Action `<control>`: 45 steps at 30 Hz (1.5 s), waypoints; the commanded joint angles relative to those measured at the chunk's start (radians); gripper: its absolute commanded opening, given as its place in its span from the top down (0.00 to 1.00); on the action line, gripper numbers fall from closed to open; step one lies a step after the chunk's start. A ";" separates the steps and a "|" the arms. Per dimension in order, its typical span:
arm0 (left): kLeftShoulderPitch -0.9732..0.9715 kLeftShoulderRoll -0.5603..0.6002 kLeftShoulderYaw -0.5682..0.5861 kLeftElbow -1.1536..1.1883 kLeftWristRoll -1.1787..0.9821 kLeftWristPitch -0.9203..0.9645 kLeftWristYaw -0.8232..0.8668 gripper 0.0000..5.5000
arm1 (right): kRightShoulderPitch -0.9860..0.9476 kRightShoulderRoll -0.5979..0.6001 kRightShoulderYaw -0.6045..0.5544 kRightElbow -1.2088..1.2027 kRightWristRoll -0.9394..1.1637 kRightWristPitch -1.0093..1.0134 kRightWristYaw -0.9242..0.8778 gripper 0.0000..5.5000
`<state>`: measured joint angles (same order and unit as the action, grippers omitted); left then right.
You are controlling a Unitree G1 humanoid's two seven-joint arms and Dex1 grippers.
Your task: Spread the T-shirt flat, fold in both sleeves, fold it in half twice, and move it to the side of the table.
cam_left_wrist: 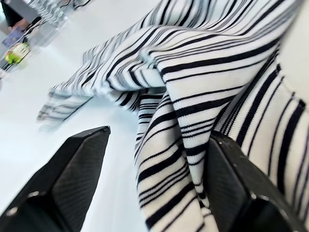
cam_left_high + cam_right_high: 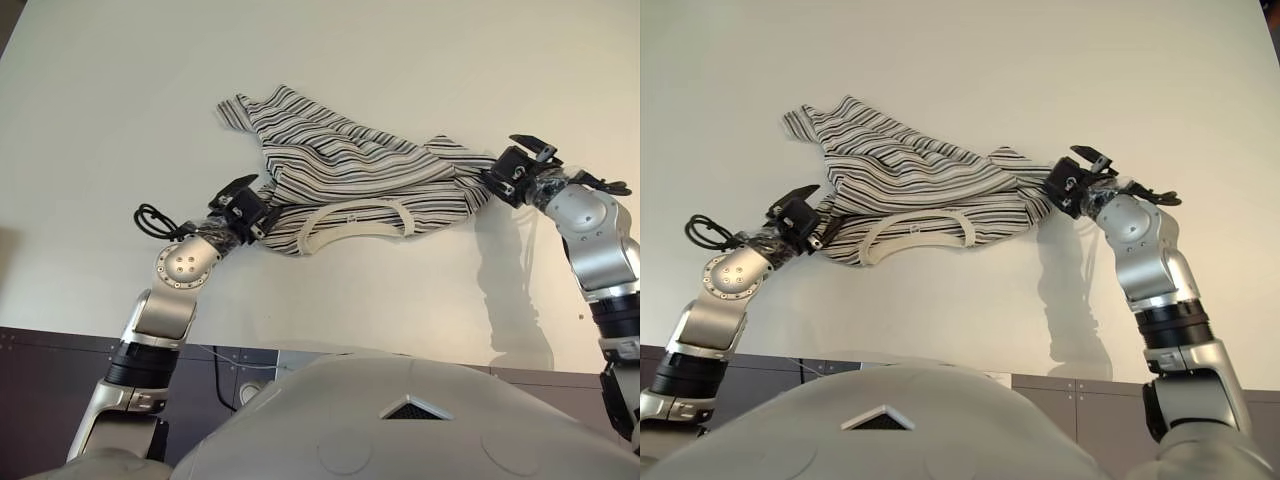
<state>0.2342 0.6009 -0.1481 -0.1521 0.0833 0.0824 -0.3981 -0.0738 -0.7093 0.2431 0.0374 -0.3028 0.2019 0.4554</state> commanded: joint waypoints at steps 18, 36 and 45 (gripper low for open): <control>-0.093 0.026 -0.115 0.187 0.124 0.099 -0.062 0.43 | -0.091 0.178 0.079 0.257 -0.021 -0.014 0.003 0.39; -0.242 -0.074 -0.125 0.150 0.022 0.191 -0.142 0.43 | -0.126 0.209 0.081 0.297 0.007 -0.068 0.026 0.39; -0.004 -0.028 -0.017 0.109 0.066 0.346 -0.038 0.43 | -0.100 0.156 0.065 0.338 -0.033 -0.027 -0.010 0.39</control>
<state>0.0671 0.5422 -0.1685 -0.0811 0.1203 0.3032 -0.4455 -0.2379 -0.5307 0.2788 0.2741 -0.2739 0.0979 0.4414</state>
